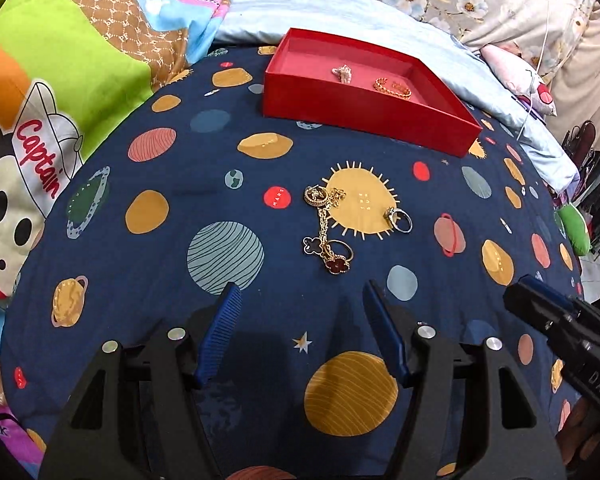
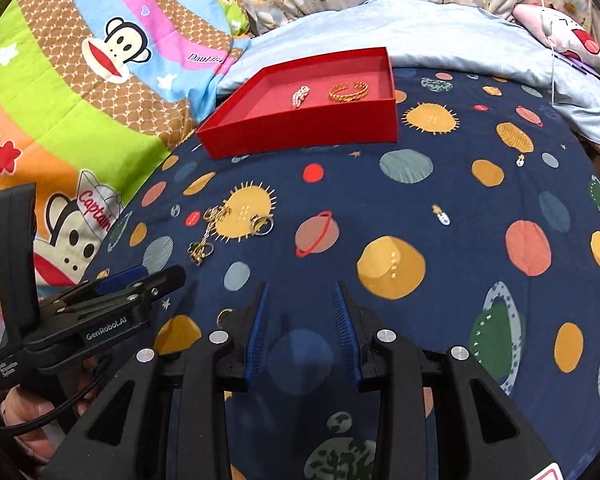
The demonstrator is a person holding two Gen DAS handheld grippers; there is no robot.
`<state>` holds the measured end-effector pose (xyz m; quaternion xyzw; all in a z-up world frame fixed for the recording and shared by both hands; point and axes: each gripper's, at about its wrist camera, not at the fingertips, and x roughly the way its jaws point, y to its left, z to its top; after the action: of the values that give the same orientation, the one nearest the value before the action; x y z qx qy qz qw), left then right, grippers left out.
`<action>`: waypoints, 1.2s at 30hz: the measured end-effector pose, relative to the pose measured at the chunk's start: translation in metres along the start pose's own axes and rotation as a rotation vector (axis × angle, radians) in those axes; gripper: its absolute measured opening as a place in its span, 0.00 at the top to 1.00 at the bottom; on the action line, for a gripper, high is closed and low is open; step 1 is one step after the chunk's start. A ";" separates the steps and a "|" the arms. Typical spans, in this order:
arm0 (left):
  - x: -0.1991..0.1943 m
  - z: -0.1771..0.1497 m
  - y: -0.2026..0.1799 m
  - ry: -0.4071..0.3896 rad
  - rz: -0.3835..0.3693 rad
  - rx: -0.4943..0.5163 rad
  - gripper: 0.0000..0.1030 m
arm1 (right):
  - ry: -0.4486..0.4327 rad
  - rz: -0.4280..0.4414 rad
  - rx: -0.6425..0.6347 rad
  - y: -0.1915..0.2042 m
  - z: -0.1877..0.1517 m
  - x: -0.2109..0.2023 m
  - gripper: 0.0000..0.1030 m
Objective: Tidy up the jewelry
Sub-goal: 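Withdraw both tools from the tray back over the remaining jewelry, then grasp the dark-stone gold ring with the left tool while the right grasps the silver ring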
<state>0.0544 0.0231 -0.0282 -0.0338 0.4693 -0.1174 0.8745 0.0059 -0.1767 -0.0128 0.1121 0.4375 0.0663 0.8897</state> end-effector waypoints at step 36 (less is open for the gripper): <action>0.021 0.012 -0.020 0.006 -0.066 0.050 0.86 | 0.023 -0.007 0.023 -0.007 0.008 0.014 0.67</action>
<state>0.0719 -0.0019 -0.0349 -0.0272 0.4675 -0.1580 0.8693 0.0204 -0.1814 -0.0203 0.1200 0.4489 0.0595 0.8835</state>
